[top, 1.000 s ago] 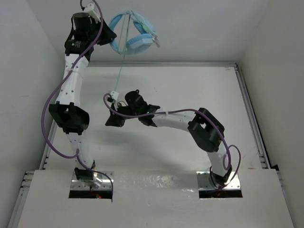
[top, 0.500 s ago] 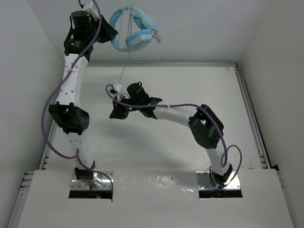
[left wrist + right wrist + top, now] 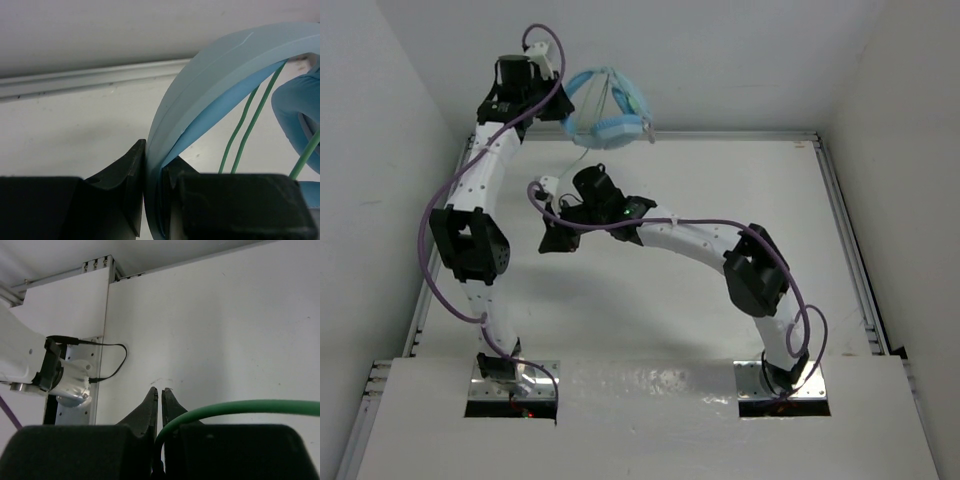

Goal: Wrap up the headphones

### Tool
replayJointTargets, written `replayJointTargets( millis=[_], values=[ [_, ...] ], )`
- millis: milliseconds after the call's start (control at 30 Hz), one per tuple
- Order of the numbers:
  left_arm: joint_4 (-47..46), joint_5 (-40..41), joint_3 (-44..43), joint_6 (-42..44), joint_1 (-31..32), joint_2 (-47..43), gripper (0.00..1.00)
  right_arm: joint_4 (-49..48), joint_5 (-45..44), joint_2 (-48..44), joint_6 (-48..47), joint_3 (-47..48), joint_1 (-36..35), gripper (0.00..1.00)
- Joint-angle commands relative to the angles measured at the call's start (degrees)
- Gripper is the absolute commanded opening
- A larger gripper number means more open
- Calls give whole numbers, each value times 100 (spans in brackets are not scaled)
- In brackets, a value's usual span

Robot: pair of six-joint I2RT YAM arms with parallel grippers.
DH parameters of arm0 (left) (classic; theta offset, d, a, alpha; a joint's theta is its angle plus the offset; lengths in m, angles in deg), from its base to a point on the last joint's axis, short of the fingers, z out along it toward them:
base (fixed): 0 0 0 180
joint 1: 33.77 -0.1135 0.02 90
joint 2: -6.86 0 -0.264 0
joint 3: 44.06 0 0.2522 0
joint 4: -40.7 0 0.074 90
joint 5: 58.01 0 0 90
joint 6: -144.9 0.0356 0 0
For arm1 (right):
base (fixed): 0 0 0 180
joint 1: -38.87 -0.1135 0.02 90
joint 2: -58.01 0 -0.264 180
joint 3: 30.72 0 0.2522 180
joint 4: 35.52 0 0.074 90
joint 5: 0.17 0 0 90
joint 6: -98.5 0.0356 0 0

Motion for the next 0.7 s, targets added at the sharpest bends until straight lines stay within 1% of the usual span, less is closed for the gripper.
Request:
replayJointTargets(
  millis=[0, 67, 100, 200, 233, 300, 433, 500, 600, 633, 667],
  values=[
    [-344, 229, 781, 757, 56, -357, 0, 182, 220, -627, -320, 332, 6, 0],
    [-563, 361, 1187, 934, 126, -489, 0, 147, 185, -811, -320, 446, 6, 0],
    [-643, 379, 1564, 1126, 179, -576, 0, 69, 176, -899, -311, 472, 23, 0],
    [-793, 265, 1918, 1198, 241, -639, 0, -151, 167, -988, -153, 639, 76, 0],
    [-802, 99, 2049, 1189, 284, -639, 0, -195, 193, -1040, 56, 701, 146, 0],
    [-802, -86, 2191, 1189, 311, -648, 0, -676, 193, -1111, 277, 684, 260, 0],
    [-653, -315, 2419, 1470, 548, -648, 0, -1372, 132, -1356, 962, 587, 743, 0],
    [-460, -350, 2437, 1716, 680, -639, 0, -1592, 44, -1427, 1306, 499, 1173, 0],
    [-283, -456, 2473, 1945, 785, -613, 0, -1427, -403, -1603, 1202, 324, 1569, 0],
    [-266, -595, 2490, 1971, 803, -604, 0, -1269, -613, -1612, 1079, 341, 1605, 0],
    [-266, -675, 2516, 1971, 803, -604, 0, -1042, -737, -1577, 721, 480, 1605, 0]
  ],
)
